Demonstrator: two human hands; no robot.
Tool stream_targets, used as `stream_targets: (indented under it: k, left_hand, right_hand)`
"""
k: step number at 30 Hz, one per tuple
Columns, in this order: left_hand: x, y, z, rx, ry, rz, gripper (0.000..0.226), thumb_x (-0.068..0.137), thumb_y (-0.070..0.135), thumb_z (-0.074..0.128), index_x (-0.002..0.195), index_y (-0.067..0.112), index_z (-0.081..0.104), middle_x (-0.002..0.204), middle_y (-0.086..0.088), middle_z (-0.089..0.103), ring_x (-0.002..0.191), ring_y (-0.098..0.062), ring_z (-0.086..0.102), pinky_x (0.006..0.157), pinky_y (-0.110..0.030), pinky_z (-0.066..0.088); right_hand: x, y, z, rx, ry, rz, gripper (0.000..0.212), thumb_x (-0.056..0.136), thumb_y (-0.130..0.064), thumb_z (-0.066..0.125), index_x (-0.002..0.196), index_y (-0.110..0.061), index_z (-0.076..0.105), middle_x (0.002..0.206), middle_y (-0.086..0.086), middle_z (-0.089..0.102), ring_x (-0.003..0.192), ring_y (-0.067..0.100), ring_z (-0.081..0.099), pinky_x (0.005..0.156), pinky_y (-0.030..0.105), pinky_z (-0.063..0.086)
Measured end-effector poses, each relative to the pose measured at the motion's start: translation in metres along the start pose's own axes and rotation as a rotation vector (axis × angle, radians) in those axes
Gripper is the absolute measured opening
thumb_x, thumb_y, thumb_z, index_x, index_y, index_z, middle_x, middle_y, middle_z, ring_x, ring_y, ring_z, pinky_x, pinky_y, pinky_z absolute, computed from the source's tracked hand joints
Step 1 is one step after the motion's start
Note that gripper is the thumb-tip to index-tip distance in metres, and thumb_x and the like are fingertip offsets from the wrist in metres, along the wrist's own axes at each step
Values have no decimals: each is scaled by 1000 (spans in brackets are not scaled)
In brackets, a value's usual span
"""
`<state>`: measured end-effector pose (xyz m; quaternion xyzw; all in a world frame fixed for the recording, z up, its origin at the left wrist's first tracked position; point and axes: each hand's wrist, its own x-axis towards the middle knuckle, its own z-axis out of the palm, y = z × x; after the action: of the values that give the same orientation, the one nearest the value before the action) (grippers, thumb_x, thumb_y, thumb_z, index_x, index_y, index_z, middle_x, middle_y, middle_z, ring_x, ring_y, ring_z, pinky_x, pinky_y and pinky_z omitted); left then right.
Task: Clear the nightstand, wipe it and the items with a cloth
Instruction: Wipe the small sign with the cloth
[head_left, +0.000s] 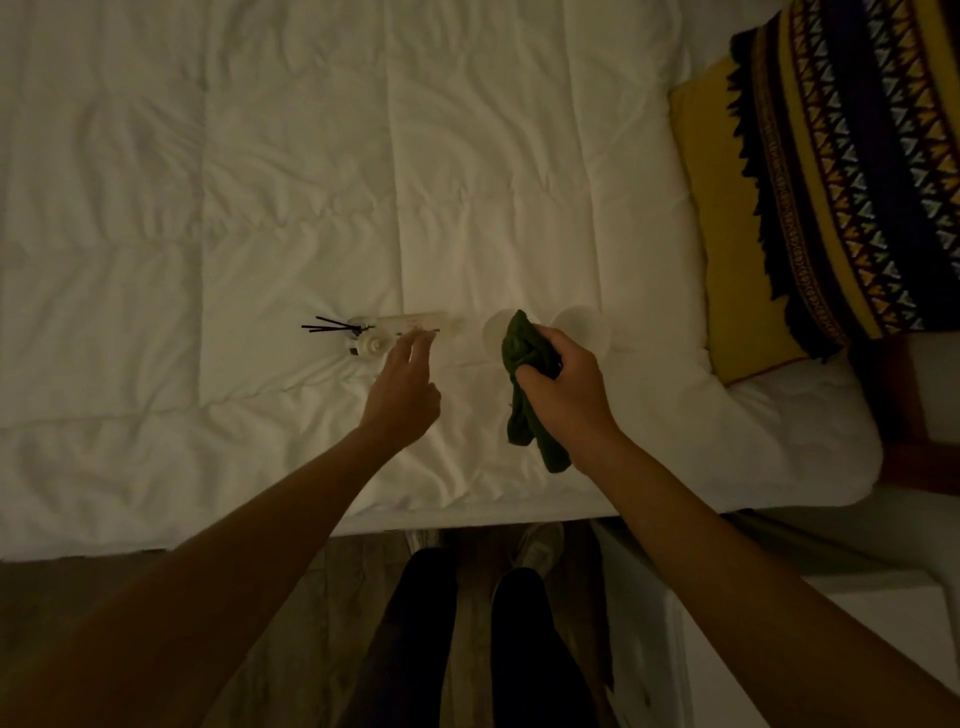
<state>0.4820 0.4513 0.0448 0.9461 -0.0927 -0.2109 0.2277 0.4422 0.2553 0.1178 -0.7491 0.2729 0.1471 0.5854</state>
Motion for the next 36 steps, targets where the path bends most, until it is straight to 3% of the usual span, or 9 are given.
stream_targets:
  k: [3, 7, 9, 13, 17, 22, 28, 32, 36]
  left_hand:
    - [15, -1, 3, 53, 70, 75, 76, 83, -10, 59, 151, 7, 29, 159, -18, 22, 143, -36, 34, 103, -41, 51]
    - [53, 9, 8, 245, -28, 34, 88, 87, -1, 62, 157, 2, 9, 164, -22, 9, 154, -38, 4, 125, -48, 16]
    - [71, 13, 9, 372, -119, -56, 86, 89, 6, 64, 155, 0, 10, 161, -24, 20, 152, -40, 9, 125, -50, 12]
    - [84, 16, 6, 621, -187, -25, 58, 90, 8, 63, 141, 6, 37, 135, -16, 52, 127, -35, 48, 112, -49, 35]
    - [82, 17, -1, 636, -154, 38, 50, 90, 2, 62, 135, 7, 42, 120, -13, 59, 109, -32, 60, 87, -42, 48]
    - [71, 48, -30, 416, -42, 57, 35, 87, 0, 61, 118, 9, 48, 104, -12, 62, 87, -29, 61, 64, -37, 42]
    - [30, 99, -103, -132, 126, 89, 28, 94, 19, 62, 121, 11, 59, 108, -13, 71, 88, -23, 68, 72, -31, 53]
    - [-21, 130, -156, -687, -59, 16, 16, 92, 30, 64, 105, 23, 61, 94, -2, 77, 86, -17, 75, 79, -43, 63]
    - [-68, 160, -176, -1066, -122, -25, 13, 95, 39, 59, 100, 27, 56, 97, -5, 76, 93, -25, 73, 78, -47, 61]
  right_hand:
    - [3, 4, 7, -20, -17, -15, 46, 90, -12, 60, 129, -36, 61, 97, -19, 66, 82, -9, 63, 66, 7, 47]
    - [5, 10, 12, -23, -16, -20, 48, 90, -10, 61, 135, -29, 60, 105, -13, 67, 91, 1, 65, 76, 14, 51]
    - [6, 14, 11, -19, -19, -26, 50, 90, -11, 62, 136, -28, 59, 109, -12, 67, 96, 3, 64, 82, 19, 52]
    - [8, 23, 2, 4, 9, -8, 48, 90, -15, 64, 135, -33, 58, 106, -15, 66, 93, 4, 65, 76, 18, 54]
    - [7, 23, -6, 17, 43, -2, 45, 91, -18, 63, 132, -36, 59, 100, -18, 66, 87, 3, 66, 71, 18, 54]
    - [-3, 0, -18, 64, 87, -30, 46, 92, -18, 62, 134, -36, 58, 102, -21, 65, 88, -3, 66, 71, 14, 52]
    - [-36, -68, -37, 73, 119, -229, 57, 90, -16, 64, 140, -40, 51, 112, -34, 59, 104, -15, 59, 81, 5, 49]
    - [-69, -111, -49, 22, 118, -375, 55, 94, -14, 66, 145, -27, 49, 122, -25, 59, 105, -23, 55, 79, 0, 45]
    - [-104, -137, -52, 43, 128, -446, 60, 97, -12, 62, 152, -23, 42, 147, -7, 53, 127, -6, 52, 101, 10, 44]
